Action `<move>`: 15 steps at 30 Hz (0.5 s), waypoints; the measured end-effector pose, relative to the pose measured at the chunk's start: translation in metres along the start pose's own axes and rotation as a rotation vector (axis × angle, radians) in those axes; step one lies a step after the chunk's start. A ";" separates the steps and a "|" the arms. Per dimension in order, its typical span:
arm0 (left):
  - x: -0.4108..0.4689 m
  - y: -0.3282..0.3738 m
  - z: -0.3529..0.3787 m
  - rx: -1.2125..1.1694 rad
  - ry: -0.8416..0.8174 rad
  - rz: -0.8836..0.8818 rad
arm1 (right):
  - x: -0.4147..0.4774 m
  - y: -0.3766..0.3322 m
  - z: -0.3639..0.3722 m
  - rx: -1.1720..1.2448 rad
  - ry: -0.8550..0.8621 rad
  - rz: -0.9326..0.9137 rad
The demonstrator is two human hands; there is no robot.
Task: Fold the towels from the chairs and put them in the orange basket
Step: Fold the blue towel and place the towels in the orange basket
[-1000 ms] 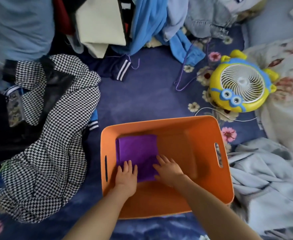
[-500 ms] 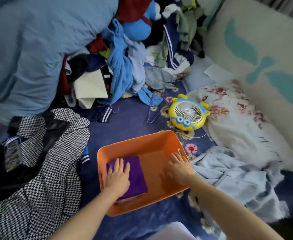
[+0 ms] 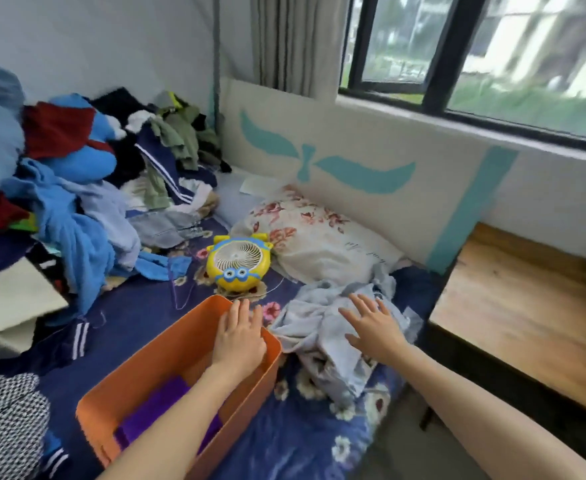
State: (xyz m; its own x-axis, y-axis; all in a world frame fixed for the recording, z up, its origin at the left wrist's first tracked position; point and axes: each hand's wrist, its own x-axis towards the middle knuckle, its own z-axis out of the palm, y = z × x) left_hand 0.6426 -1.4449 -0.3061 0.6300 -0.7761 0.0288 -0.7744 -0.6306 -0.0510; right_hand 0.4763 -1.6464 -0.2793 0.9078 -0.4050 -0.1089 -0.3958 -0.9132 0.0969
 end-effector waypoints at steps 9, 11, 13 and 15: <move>0.034 0.188 -0.048 -0.104 0.106 0.462 | -0.161 0.138 0.003 0.019 0.137 0.409; 0.030 0.263 -0.056 -0.147 0.162 0.583 | -0.223 0.179 0.012 0.019 0.095 0.519; 0.020 0.336 -0.056 -0.215 0.136 0.695 | -0.281 0.217 0.022 -0.021 0.088 0.604; -0.003 0.418 -0.057 -0.255 0.081 0.800 | -0.354 0.260 0.037 -0.028 0.064 0.753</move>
State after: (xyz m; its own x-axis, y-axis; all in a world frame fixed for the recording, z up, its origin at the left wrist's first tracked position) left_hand 0.3135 -1.7071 -0.2707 -0.1131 -0.9818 0.1522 -0.9809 0.1348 0.1402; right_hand 0.0466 -1.7424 -0.2525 0.4001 -0.9149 0.0544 -0.9094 -0.3889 0.1473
